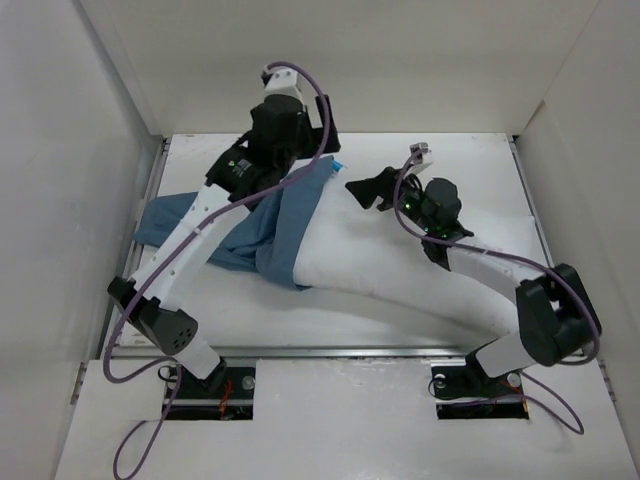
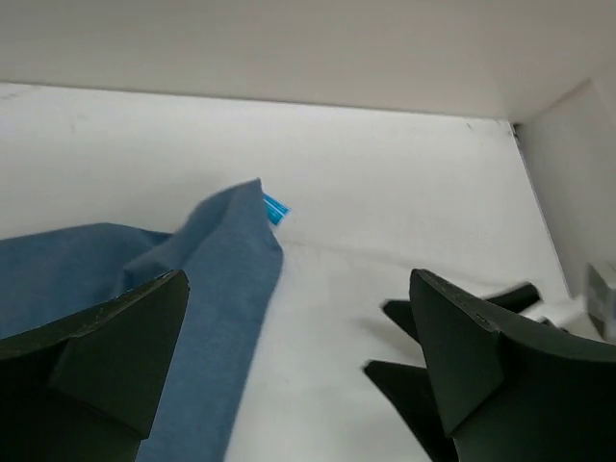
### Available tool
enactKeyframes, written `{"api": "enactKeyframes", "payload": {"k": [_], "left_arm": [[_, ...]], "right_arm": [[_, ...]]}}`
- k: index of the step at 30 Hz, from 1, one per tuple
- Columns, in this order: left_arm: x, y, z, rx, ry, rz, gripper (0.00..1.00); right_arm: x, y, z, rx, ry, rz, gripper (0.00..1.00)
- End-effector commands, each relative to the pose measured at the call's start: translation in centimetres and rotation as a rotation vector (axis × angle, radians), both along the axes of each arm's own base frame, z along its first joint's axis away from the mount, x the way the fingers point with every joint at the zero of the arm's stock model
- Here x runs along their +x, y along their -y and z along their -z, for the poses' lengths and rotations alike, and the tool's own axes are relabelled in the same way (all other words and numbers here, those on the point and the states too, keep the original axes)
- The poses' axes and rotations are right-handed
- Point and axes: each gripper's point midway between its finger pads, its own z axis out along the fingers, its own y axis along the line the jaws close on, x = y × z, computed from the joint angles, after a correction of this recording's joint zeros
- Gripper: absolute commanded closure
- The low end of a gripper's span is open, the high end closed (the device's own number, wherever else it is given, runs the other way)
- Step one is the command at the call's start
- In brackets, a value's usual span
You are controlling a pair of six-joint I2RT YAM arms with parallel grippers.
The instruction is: Put the pillow into the pillowcase
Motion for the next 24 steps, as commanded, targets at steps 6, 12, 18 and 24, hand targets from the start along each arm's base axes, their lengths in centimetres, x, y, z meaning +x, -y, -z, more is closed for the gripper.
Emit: {"api": "enactKeyframes", "payload": {"k": [6,12,18,24], "left_arm": [[6.4,-0.9,4.6,0.216,-0.114,0.023,0.0],[8.0,2.4,10.1,0.347,-0.203,0.256,0.0],[7.5,2.1,15.1,0.492,-0.264,0.203,0.0],[9.2,0.3,17.2,0.554,-0.331,0.03,0.38]], "right_arm": [[2.7,5.7,2.5,-0.329,-0.144,0.255,0.16],[4.6,7.4,2.4,-0.39,-0.172,0.311,0.16],[4.5,6.5,1.7,-0.473,-0.075,0.204,0.16],[5.1,3.3,3.4,-0.548,0.073,-0.005,0.09]]}}
